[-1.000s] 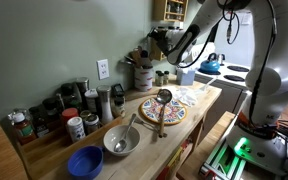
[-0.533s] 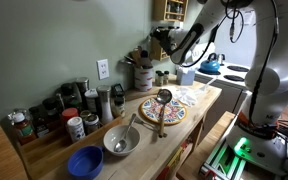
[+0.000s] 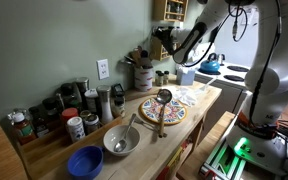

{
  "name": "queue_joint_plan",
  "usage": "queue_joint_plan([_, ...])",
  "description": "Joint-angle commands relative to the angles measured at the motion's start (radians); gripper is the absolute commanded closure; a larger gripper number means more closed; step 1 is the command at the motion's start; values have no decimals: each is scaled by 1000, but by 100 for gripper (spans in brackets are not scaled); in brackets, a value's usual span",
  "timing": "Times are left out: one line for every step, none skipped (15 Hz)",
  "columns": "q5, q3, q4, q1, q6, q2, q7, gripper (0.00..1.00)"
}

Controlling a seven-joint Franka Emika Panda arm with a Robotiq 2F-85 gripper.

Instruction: Remove the metal whisk from the left side of the rack and put it on the table

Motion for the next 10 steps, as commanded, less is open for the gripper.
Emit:
queue_joint_plan([1,-5,-43,1,0,-43,40,98])
queue_joint_plan([4,-5,-42,2,0,-41,47,98])
queue_joint_plan([9,-5,-42,4,-3,-40,55,98])
queue_joint_plan([13,-5,-40,5,-8,-38,61,98])
queue_joint_plan([12,-5,-35,6,-13,-32,71,98])
queue_joint_plan([18,-4,-31,8,-15,-26,74,98])
queue_joint_plan([20,-3,-25,9,-17,-20,82,98])
queue_joint_plan([25,-1,-19,12,-18,-14,90,98])
queue_joint_plan([30,0,-14,14,-19,-9,93,98])
queue_joint_plan([38,1,-7,17,-21,-1,97,98])
